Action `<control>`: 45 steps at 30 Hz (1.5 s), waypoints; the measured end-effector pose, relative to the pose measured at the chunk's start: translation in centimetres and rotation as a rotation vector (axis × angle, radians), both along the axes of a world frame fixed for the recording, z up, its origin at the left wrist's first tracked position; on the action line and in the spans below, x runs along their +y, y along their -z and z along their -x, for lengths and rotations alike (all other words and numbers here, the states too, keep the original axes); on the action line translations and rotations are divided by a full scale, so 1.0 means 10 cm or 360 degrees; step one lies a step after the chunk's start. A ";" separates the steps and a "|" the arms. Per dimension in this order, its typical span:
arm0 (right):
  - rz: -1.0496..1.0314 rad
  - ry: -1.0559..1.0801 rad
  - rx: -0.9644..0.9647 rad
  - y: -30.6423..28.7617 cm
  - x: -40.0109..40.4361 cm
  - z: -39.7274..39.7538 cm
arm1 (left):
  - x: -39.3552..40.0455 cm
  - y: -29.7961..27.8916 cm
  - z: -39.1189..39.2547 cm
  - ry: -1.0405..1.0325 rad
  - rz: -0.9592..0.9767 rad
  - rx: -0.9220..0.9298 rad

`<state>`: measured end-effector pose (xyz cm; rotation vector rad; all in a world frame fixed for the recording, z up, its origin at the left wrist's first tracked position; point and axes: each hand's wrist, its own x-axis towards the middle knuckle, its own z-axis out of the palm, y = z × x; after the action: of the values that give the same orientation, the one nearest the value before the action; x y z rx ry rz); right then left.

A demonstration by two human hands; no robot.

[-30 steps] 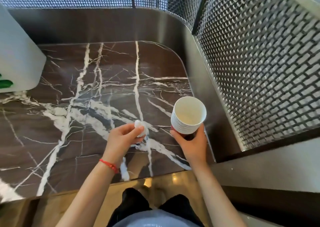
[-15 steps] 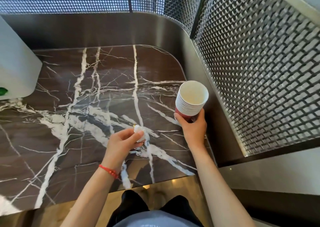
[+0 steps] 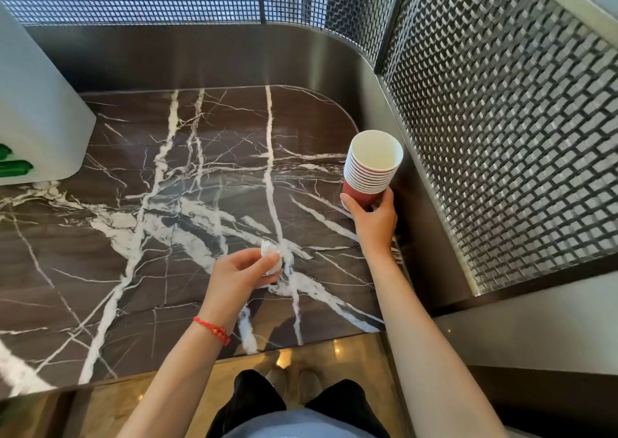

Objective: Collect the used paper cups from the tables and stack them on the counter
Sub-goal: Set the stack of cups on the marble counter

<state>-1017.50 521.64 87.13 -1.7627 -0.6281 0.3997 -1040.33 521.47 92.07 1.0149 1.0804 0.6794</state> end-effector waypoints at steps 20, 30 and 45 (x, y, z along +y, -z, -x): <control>0.0715 -0.0600 -0.0994 -0.09 -1.19 0.80 | -0.18 0.15 0.38 0.0095 0.0082 -0.0051; 0.0633 -0.0744 -0.1388 -0.14 -1.80 1.04 | -0.90 0.16 0.62 -0.0087 0.0006 -0.0004; 0.0726 -0.1172 -0.1276 0.30 -2.91 1.29 | -2.35 0.53 0.93 -0.0374 0.0049 0.0195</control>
<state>-1030.38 492.56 84.17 -2.0639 -1.9048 0.3292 -1049.63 497.93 86.76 0.9202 1.3276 0.7946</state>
